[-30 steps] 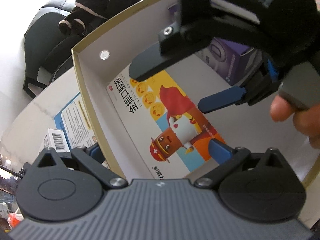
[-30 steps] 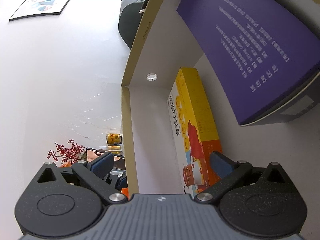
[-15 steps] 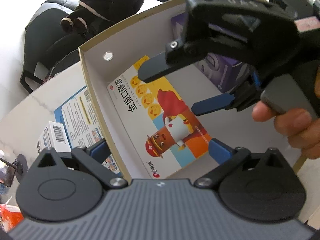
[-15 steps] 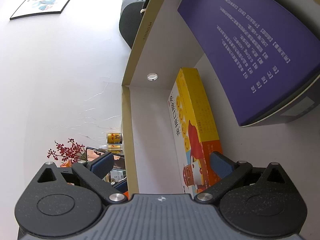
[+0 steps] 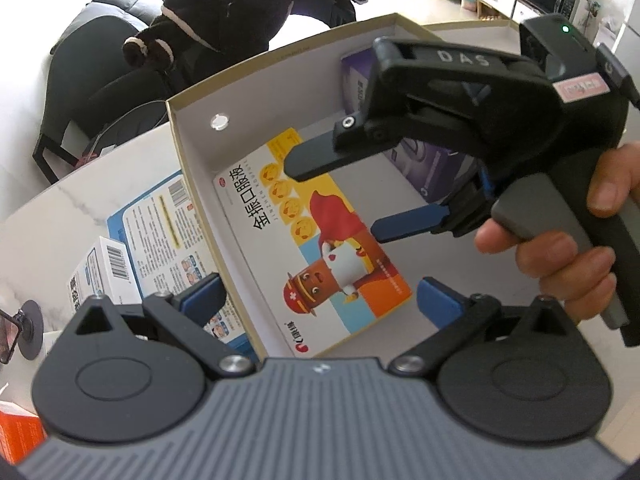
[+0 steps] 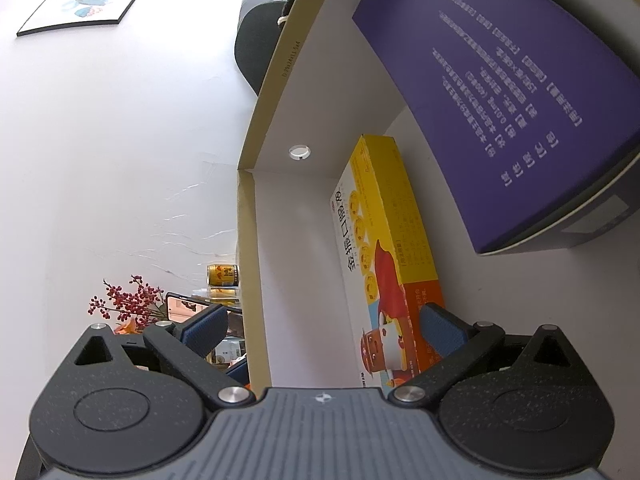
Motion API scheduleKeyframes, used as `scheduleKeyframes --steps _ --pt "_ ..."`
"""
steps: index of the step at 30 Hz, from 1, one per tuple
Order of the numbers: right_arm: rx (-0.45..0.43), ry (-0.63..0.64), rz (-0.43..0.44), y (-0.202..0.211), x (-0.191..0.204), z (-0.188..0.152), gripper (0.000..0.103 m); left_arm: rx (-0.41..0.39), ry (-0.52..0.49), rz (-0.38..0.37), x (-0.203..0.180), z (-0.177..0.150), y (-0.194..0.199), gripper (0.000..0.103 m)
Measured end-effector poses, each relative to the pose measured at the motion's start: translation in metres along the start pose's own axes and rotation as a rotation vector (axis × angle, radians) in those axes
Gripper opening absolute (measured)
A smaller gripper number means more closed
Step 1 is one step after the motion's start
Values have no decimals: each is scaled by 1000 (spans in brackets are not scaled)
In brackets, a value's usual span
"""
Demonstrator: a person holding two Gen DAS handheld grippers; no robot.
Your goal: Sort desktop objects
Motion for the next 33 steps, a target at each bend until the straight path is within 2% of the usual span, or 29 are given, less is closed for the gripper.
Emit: scheduleKeyframes --steps 5,11,13,21,25,29,33 --pt "-1 -2 3 2 0 -1 103 -61 16 -53 3 4 12 103" --pt "-3 -10 12 6 1 -2 103 -102 -74 -149 -3 5 26 103" --pt "-3 -15 24 8 2 -2 103 -90 -102 -170 -11 7 29 103" --pt "-1 -12 37 8 3 -2 103 19 -202 -101 -39 4 -13 103" --pt "0 -10 40 10 3 -2 103 42 -207 -89 -42 -3 -34 103" --pt "2 -7 42 10 3 -2 103 39 -181 -133 -40 -5 -42 103" --pt "6 -5 42 11 3 -2 103 45 -198 -139 -37 -3 -43 103"
Point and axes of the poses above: each gripper's, at about its wrist camera, not at the fingertips, and y roughly against the way its jaws point, x to its left, z to its top, the point moved 10 cm from there along -y, roughly the way its jaws point, and after that the axes turned 12 degrees about -z, right-handed, at the moved point
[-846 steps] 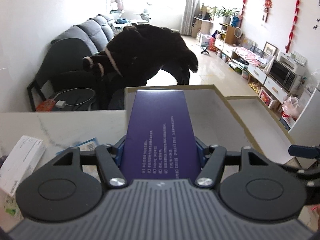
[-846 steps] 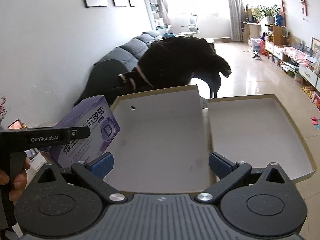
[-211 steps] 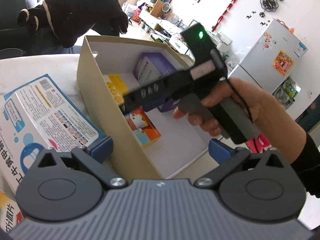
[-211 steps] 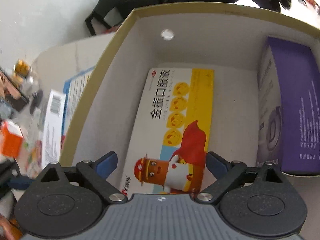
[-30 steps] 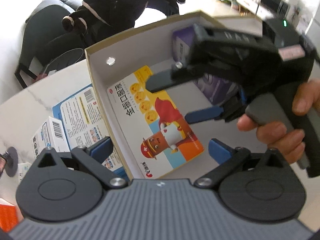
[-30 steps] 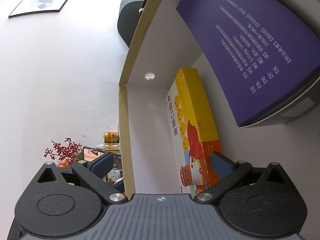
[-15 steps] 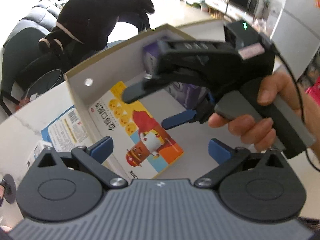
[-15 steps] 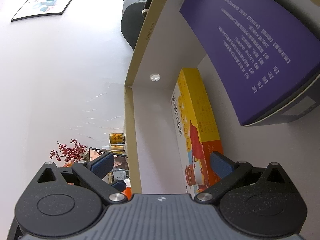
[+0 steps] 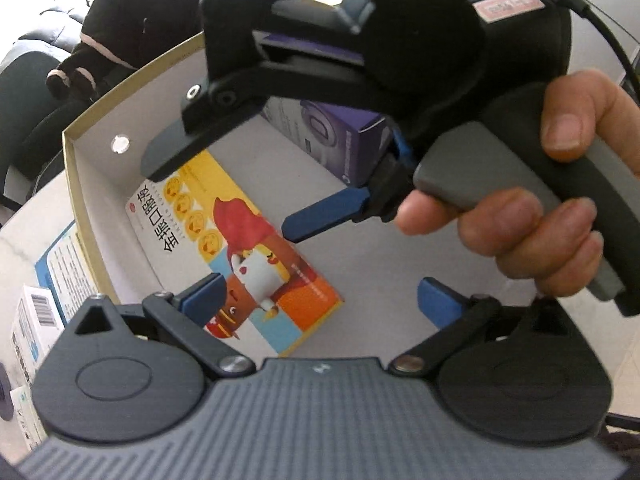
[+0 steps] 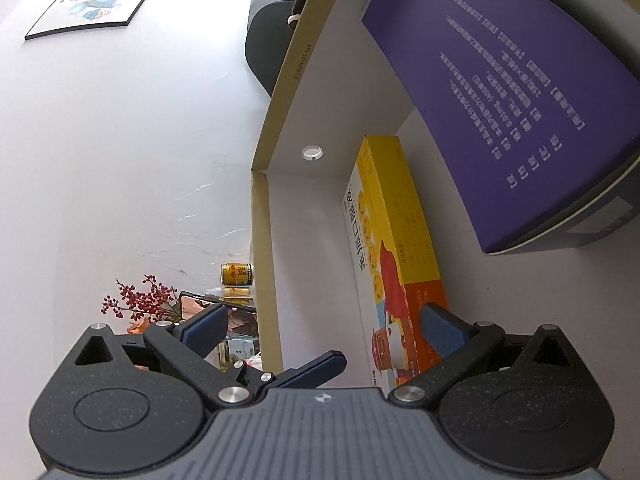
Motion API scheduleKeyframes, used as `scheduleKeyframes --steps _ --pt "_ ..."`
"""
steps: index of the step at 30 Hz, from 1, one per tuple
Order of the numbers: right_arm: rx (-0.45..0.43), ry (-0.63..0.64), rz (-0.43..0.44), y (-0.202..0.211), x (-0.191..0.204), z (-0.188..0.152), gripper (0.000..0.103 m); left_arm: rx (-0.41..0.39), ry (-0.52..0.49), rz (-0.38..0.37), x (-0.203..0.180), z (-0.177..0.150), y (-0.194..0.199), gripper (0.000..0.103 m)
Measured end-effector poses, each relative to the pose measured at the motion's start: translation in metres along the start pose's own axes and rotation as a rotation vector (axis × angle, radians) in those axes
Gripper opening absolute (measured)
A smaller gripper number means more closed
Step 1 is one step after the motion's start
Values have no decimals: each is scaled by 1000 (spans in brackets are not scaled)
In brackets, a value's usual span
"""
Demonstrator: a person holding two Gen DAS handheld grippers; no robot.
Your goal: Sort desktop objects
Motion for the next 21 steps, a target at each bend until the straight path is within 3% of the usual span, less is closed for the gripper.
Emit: scheduleKeyframes --steps 5,8,14,17,21 --pt "2 0 -2 1 1 0 103 29 -48 86 14 1 -1 103" --pt "5 1 -5 1 1 0 103 66 -86 79 13 -2 -10 103" --pt "8 3 -5 1 2 0 103 139 -143 136 11 -7 -32 103" --pt "9 3 -5 1 3 0 103 159 -180 222 15 -8 -34 103" --pt "9 3 6 1 4 0 103 175 -205 259 15 -10 -37 103"
Point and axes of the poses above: each gripper's, at about its wrist camera, not at the fingertips, and y roughly against the way its jaws point, x to its left, z to its top, the point moved 10 cm from there along -y, roughly the way its jaws point, and after that the axes turned 12 degrees about -z, right-handed, at the moved point
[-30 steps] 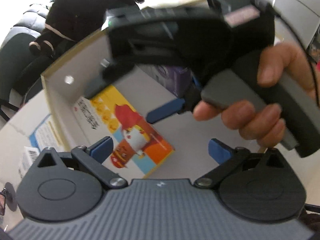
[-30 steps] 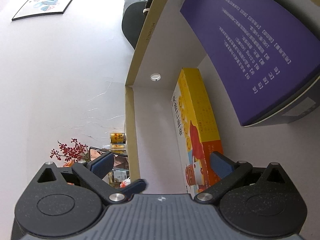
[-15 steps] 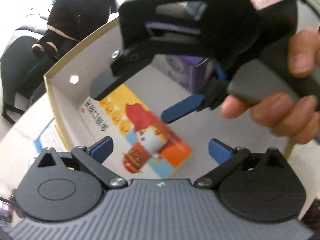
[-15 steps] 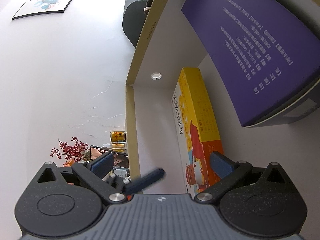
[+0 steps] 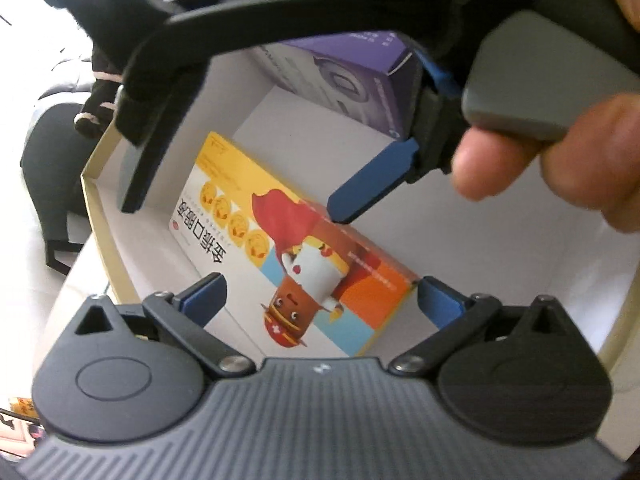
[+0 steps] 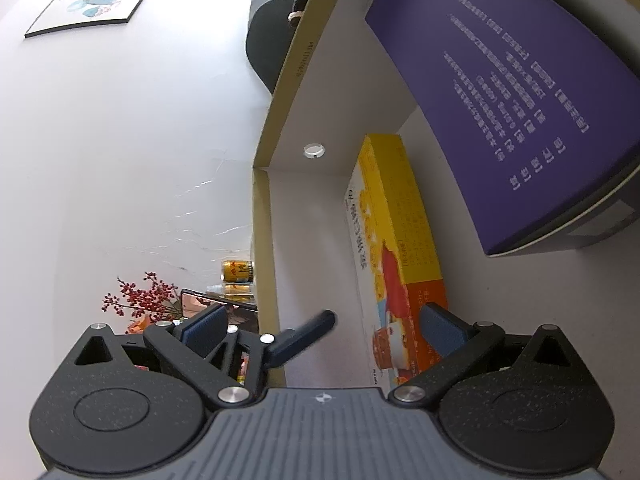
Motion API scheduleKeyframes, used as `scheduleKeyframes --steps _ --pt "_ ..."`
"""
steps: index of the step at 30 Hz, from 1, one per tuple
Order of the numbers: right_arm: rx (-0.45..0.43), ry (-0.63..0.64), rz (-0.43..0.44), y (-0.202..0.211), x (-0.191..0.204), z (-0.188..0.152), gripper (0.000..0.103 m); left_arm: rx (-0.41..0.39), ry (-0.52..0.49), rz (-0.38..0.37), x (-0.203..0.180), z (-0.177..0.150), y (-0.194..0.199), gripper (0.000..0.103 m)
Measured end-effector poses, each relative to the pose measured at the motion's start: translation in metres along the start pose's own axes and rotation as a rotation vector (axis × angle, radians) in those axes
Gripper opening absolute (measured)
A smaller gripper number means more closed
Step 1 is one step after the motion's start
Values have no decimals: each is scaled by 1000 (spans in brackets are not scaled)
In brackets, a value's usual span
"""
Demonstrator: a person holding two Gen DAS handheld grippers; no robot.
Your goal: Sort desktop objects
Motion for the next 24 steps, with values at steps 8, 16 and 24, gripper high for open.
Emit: scheduleKeyframes --steps 8,16,24 --pt "-4 3 25 1 2 0 103 -24 58 13 7 -4 1 101" --pt "-39 2 47 1 8 3 97 -11 61 177 29 -22 2 57" --pt "-132 -31 -168 -2 -9 19 97 12 40 124 12 -11 -6 101"
Point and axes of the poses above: each gripper's, at about its wrist camera, not at the fingertips, and y roughly against the way its jaws point, x to its left, z to its top, the point moved 10 cm from there along -y, roughly the way its jaws point, and after that the axes turned 12 degrees about -z, right-handed, at the moved point
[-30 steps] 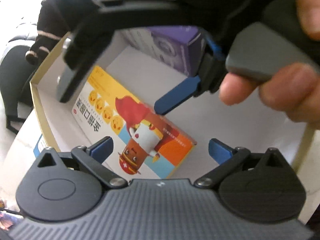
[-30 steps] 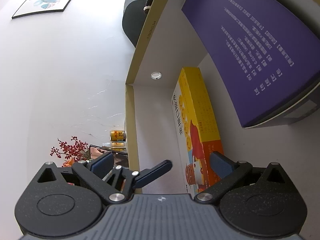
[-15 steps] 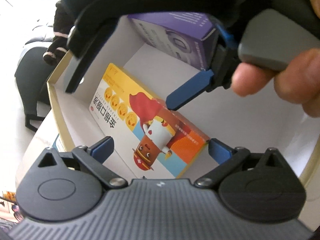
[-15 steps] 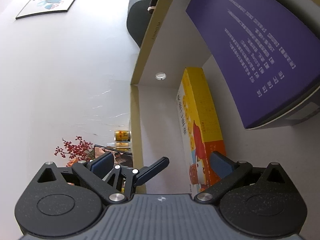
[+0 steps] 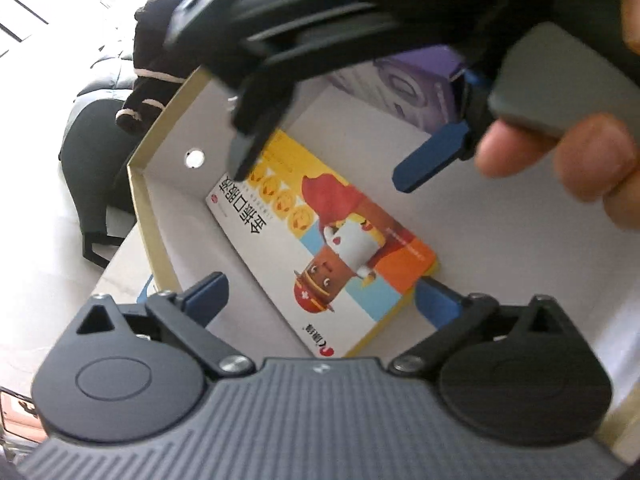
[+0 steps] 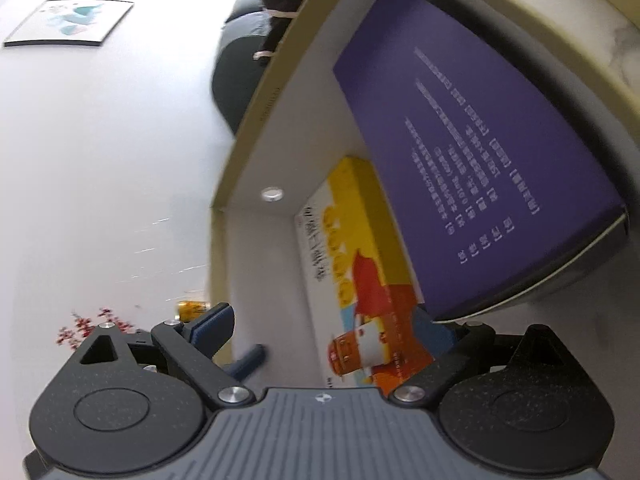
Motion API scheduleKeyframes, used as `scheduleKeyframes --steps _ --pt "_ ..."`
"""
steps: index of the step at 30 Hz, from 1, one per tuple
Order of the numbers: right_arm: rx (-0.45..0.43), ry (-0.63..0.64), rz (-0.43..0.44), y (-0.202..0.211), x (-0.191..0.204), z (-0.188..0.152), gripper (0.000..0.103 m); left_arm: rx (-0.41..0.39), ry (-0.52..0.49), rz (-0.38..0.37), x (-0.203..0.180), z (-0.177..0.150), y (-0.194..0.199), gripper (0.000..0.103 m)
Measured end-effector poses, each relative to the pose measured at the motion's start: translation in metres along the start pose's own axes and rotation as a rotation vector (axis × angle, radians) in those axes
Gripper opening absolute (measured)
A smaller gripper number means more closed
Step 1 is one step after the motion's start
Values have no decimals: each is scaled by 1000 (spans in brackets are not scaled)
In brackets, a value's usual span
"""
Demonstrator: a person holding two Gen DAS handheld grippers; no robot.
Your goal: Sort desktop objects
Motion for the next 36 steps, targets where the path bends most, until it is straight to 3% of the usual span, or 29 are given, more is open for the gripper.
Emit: scheduleKeyframes --steps 7,10,23,36 --pt "29 -46 -66 -22 2 2 98 -29 36 -13 2 -6 3 103" --pt "36 -50 -88 -34 -1 1 103 -34 36 -14 1 -8 3 103" --pt "27 13 80 -14 9 -2 103 2 25 -6 -7 -16 -2 103" --pt "36 24 147 -6 12 -5 103 50 -160 118 -31 -23 -6 103"
Point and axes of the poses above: each gripper's, at about its wrist camera, not at the fingertips, and y roughly against the way its jaws point, x to its left, z to its top, the point moved 10 cm from there along -y, roughly the way its jaws point, and after that the axes turned 12 degrees about -z, right-handed, at the moved point
